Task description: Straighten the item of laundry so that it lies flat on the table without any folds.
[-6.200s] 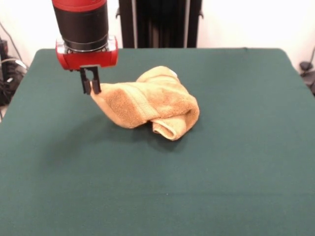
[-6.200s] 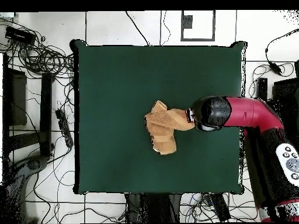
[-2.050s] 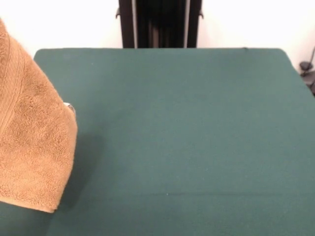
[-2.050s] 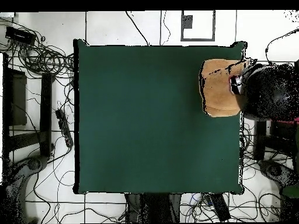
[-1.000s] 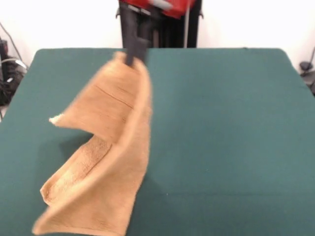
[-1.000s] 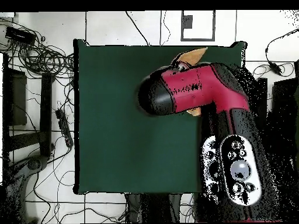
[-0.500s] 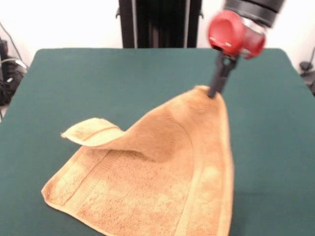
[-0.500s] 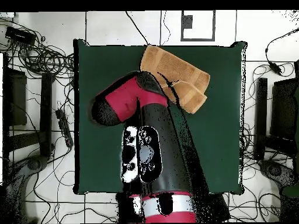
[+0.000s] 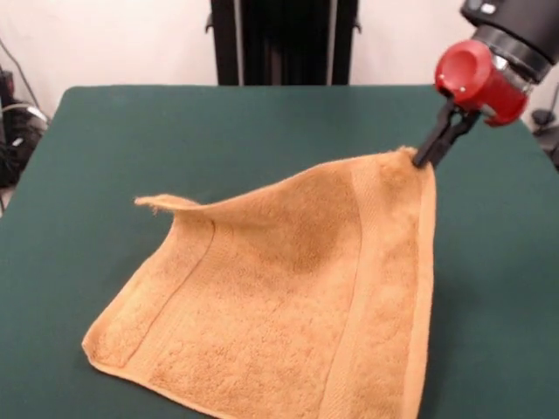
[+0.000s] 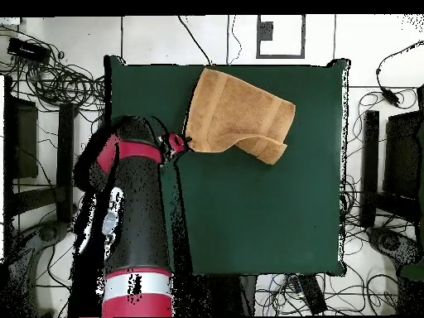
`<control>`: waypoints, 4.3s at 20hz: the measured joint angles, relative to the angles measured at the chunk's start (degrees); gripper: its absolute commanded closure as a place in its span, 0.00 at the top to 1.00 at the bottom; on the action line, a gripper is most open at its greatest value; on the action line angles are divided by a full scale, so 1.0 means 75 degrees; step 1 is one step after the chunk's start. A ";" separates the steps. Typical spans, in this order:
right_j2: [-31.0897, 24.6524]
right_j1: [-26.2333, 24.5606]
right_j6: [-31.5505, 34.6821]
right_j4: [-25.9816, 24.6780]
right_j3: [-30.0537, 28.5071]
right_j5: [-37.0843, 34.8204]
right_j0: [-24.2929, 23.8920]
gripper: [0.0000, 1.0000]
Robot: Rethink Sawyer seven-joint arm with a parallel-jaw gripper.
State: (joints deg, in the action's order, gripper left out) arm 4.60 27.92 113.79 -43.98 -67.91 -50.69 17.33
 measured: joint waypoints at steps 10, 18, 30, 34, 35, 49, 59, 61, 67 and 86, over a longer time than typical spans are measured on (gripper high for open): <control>0.1213 -0.1475 0.2676 0.0021 0.1683 -0.2771 0.0829 0.00; 0.1687 -0.3016 0.4504 0.0024 0.3015 -0.2975 0.0804 0.00; 0.1763 -0.4508 0.5369 0.0024 0.4006 -0.2970 0.0763 0.00; 0.1742 -0.4575 0.5369 0.0079 0.4132 -0.2923 0.0657 0.00; 0.1731 -0.4564 0.5369 0.0136 0.4165 -0.2900 0.0610 0.00; 0.1127 -0.3955 0.5369 0.1210 0.4194 -0.2746 -0.0019 0.00; 0.0685 -0.3825 0.5369 0.1668 0.4529 -0.2922 -0.0105 0.00; 0.0644 -0.3863 0.5369 0.1734 0.4662 -0.3169 -0.0104 0.00; 0.0581 -0.4039 0.5369 0.2013 0.5179 -0.4895 -0.0087 0.00; 0.0206 -0.3868 0.5368 0.2279 0.5231 -0.5060 -0.0084 0.00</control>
State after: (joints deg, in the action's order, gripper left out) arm 6.14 -1.09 154.04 -26.89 -28.67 -88.64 16.70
